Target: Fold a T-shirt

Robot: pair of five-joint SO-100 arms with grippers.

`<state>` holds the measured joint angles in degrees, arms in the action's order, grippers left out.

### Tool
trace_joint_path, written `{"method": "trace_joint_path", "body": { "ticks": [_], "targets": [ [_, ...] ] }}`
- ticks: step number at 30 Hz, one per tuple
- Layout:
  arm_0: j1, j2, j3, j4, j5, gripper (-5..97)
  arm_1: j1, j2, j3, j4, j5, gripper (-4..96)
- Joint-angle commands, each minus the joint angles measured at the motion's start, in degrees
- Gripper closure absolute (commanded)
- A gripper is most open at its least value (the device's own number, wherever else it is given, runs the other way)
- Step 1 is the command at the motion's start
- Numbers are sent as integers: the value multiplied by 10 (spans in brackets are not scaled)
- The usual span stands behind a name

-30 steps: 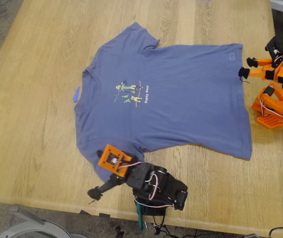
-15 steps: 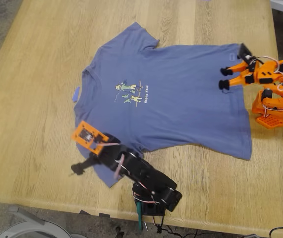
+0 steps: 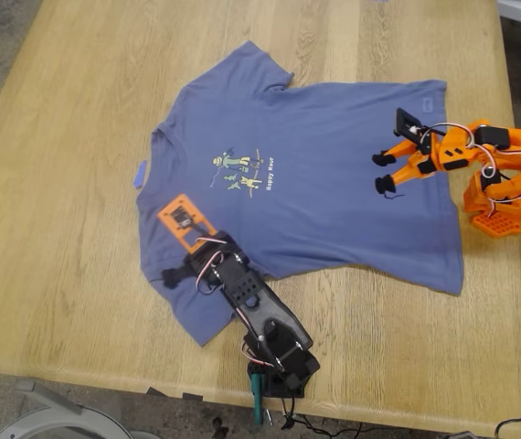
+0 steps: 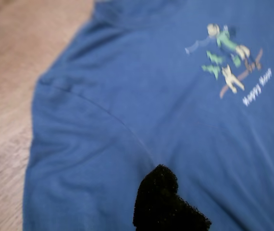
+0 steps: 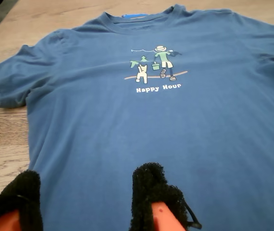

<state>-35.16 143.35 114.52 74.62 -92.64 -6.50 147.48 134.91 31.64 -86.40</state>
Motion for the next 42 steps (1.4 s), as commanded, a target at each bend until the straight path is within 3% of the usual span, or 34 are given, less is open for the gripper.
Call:
{"method": "trace_joint_path", "body": {
  "ticks": [1,9,24,32,42],
  "targets": [
    [23,12,12,4,12,371,-5,-36,-37,-40,3,591],
    [26,11,72,1,48,378,-27,-168,-93,-121,10,588],
    [-10,-130,77,-172,80,432,-33,-332,-192,-167,18,585],
    [-23,-298,-18,-301,77,433,-52,-425,-276,-180,27,598],
    [-26,-492,-201,-397,89,426,-74,-461,-275,-186,36,601]
  ]
}}
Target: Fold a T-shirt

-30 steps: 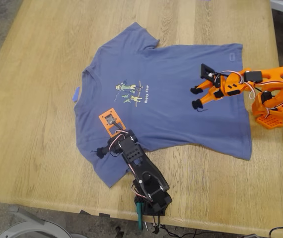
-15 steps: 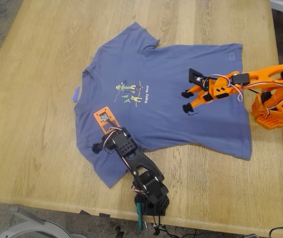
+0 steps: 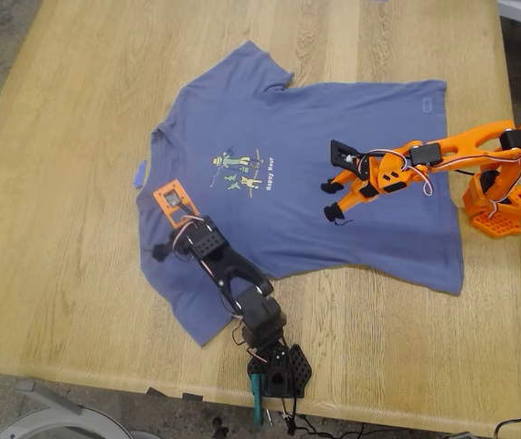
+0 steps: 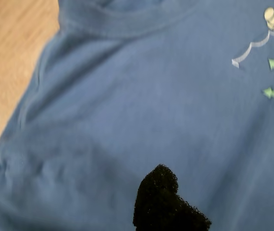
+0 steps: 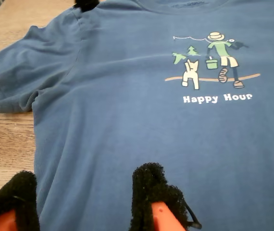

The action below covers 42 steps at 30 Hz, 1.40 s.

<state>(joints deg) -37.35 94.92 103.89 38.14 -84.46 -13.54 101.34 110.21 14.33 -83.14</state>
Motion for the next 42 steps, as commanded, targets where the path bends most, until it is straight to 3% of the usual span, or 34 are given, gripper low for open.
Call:
{"method": "trace_joint_path", "body": {
  "ticks": [1,23,42],
  "targets": [
    [-4,-27,-114,-39,8,426,-4,-5,-33,-13,4,601],
    [17,-382,-514,-33,11,395,-18,-171,-208,24,12,601],
    [-5,-526,-614,21,13,373,-35,-172,-196,29,30,617]
  ]
}}
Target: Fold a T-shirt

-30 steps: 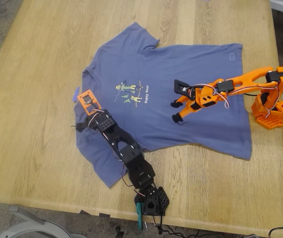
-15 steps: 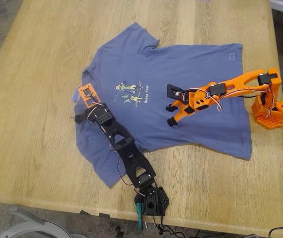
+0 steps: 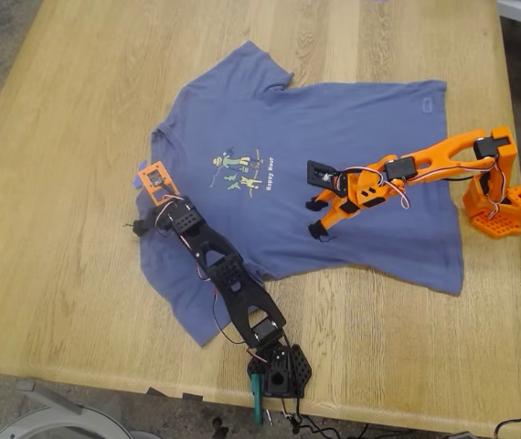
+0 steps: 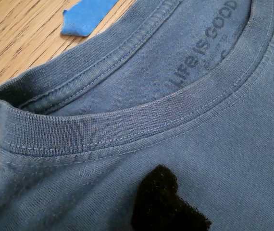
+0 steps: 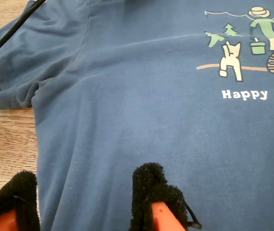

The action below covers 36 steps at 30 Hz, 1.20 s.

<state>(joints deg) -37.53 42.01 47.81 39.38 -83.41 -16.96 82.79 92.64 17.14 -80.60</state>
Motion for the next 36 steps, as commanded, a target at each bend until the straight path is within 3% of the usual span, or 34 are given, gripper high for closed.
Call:
{"method": "trace_joint_path", "body": {
  "ticks": [1,17,31,36],
  "targets": [
    [-4,-4,-58,14,3,373,-2,14,-18,2,5,619],
    [16,-61,-56,60,-11,474,40,126,175,-33,13,643],
    [24,-105,-60,48,-6,666,62,69,151,-91,23,650],
    [24,-117,-77,44,-9,821,57,28,128,-102,30,650]
  ]
}}
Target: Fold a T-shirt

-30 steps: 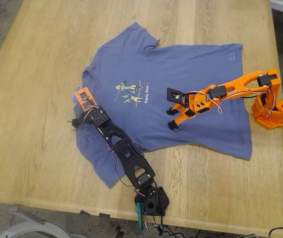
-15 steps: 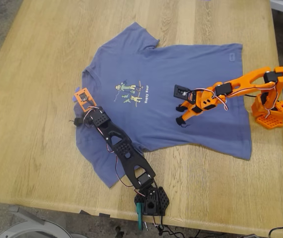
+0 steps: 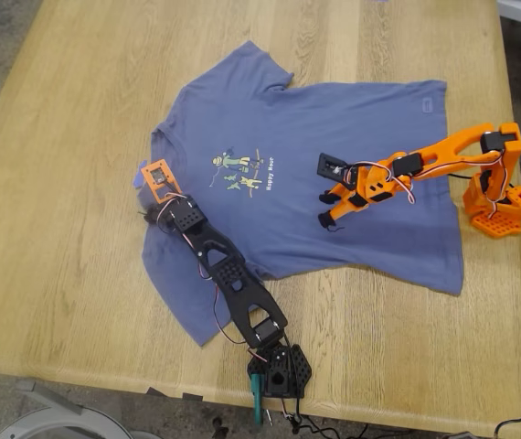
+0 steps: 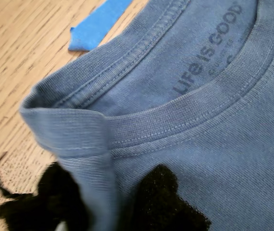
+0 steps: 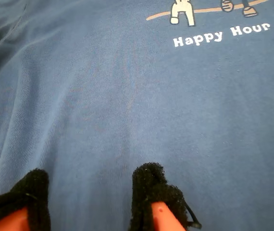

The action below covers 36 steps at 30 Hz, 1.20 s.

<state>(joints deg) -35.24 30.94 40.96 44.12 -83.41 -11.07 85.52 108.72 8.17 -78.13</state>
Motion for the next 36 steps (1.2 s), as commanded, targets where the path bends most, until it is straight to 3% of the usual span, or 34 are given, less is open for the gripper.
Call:
{"method": "trace_joint_path", "body": {
  "ticks": [1,3,19,30,36],
  "targets": [
    [0,-7,-9,-4,-10,857,-3,-6,-34,-18,6,650],
    [0,-10,-9,-5,-13,918,-4,-19,-38,-30,9,650],
    [12,-18,-17,-18,-27,918,-6,-54,8,-87,17,660],
    [27,-16,-18,-15,-34,918,-36,-130,62,-261,72,656],
    [31,-16,-18,-15,-34,918,-58,-163,45,-266,78,650]
  ]
}}
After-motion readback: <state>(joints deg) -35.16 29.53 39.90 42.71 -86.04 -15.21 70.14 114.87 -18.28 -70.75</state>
